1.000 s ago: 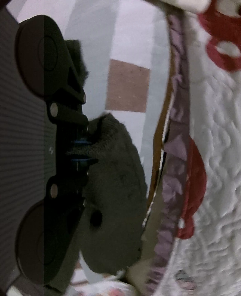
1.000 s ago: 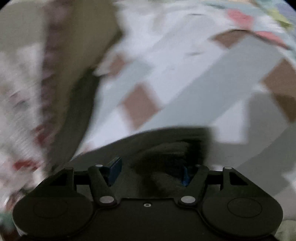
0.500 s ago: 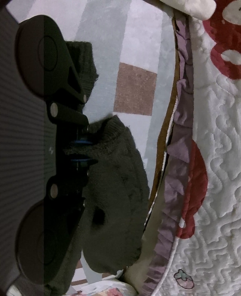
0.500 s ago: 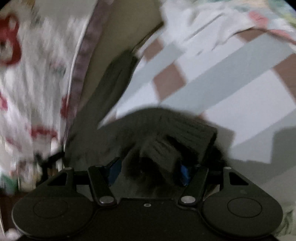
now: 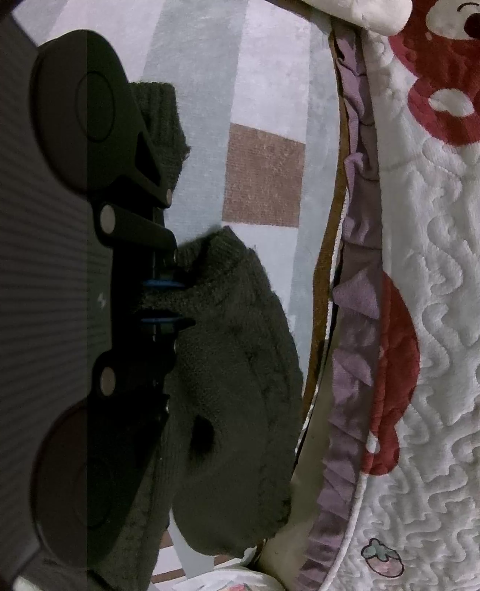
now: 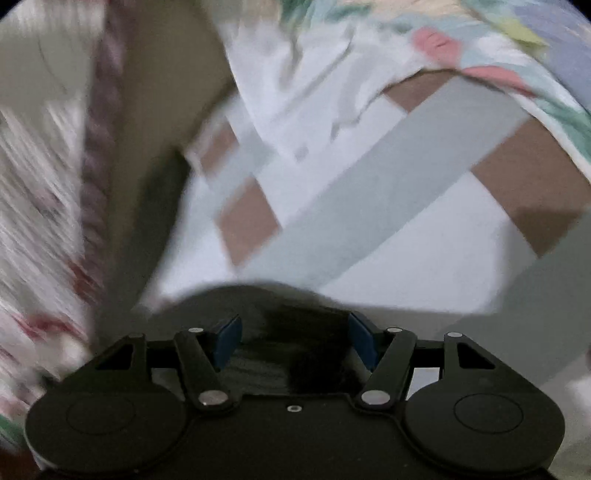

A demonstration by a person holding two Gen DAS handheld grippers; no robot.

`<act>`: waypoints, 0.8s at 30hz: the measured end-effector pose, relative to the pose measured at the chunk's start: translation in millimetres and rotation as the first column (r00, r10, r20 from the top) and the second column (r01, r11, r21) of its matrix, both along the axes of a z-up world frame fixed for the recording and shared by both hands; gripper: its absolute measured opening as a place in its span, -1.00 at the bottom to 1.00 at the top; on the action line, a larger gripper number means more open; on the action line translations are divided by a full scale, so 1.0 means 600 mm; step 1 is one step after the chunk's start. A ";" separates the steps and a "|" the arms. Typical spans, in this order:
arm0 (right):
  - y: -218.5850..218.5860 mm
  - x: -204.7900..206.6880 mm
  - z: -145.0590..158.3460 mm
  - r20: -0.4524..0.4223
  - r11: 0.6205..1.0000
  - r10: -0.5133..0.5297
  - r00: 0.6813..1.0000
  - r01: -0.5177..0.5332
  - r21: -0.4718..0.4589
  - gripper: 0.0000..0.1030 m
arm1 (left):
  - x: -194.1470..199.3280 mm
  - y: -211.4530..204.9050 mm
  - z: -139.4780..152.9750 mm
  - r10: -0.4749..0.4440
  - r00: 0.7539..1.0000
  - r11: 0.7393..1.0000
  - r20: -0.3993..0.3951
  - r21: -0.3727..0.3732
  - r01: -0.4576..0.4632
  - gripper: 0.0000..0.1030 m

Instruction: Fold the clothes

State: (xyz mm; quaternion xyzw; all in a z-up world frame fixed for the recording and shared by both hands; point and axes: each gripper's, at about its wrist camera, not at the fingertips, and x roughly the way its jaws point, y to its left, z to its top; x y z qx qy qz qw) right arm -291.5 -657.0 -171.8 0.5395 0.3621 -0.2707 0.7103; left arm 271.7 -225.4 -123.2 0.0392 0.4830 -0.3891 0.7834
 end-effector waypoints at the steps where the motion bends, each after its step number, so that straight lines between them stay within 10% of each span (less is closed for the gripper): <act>1: -0.004 0.014 -0.001 -0.010 1.000 0.005 1.000 -0.005 -0.009 0.45 | 0.000 0.000 -0.001 0.001 1.000 1.000 0.001 -0.002 -0.001 -0.75; 6: 0.009 0.103 0.000 -0.083 0.996 0.091 0.992 -0.091 0.002 -0.25 | -0.009 -0.002 0.001 -0.020 0.999 1.000 0.037 0.007 0.019 -0.75; 12: 0.033 0.147 0.089 -0.121 0.943 0.046 0.992 -0.083 -0.321 -0.69 | -0.030 -0.001 0.020 -0.041 0.984 0.999 0.172 -0.006 0.043 -0.84; 22: 0.057 0.224 0.216 -0.134 0.686 -0.015 0.991 -0.087 -0.723 -0.69 | -0.009 0.018 0.143 0.159 0.922 0.973 0.352 -0.212 -0.087 -0.83; 24: 0.032 0.246 0.191 -0.163 0.699 0.016 0.987 -0.127 -0.704 -0.07 | 0.013 0.008 0.111 0.231 0.921 0.969 0.313 -0.154 -0.191 -0.59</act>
